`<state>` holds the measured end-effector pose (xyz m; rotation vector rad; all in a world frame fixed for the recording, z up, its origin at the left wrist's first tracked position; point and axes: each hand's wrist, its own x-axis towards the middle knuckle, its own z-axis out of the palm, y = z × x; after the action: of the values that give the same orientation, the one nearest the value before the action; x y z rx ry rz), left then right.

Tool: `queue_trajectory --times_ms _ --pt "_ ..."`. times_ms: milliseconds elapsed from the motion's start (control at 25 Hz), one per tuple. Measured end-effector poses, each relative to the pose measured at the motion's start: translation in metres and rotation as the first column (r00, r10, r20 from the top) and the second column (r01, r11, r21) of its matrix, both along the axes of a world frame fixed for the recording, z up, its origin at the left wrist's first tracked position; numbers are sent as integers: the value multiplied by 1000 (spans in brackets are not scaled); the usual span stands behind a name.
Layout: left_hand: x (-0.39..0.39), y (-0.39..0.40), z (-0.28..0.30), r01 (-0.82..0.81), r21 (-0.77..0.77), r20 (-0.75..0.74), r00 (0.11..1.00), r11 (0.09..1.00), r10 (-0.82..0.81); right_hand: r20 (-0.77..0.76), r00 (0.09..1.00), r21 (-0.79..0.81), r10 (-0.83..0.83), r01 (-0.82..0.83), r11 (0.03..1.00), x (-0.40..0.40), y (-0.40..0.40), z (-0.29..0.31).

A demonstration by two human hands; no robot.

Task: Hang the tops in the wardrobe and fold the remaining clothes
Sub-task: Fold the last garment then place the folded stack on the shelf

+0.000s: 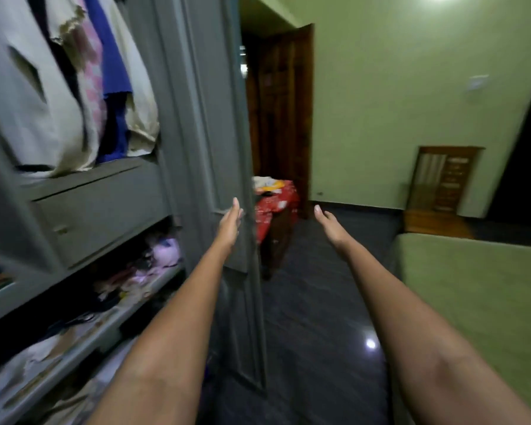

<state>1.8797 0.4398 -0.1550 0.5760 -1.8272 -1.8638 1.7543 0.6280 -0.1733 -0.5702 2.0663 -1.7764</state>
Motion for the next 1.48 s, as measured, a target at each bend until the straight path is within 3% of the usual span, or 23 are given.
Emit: queue_trajectory --times_ms 120,360,560,720,960,1200,1320,1480 --pt "-50 86 -3 265 11 7 964 964 -266 -17 970 25 -242 243 970 -13 108 -3" --pt "-111 238 2 555 39 -10 832 831 -555 15 811 89 -585 582 808 10 290 -5" --pt "-116 324 -1 683 -2 7 730 730 -683 60 696 143 -716 704 696 40 376 -11" --pt "-120 336 3 688 -4 7 726 726 -688 64 650 168 -757 741 651 40 393 -7" --pt "-104 259 13 524 -54 -8 851 850 -525 35 768 159 -639 627 762 16 314 3" --pt "-36 95 39 146 -37 -83 985 989 -148 -44 967 182 -253 256 949 0 126 26" --pt "20 9 58 -95 -79 -80 993 992 88 -131 991 199 -2 29 979 0 8 44" --pt "99 -73 80 -389 -112 -136 918 915 374 -279 932 122 230 -203 971 65 -124 79"
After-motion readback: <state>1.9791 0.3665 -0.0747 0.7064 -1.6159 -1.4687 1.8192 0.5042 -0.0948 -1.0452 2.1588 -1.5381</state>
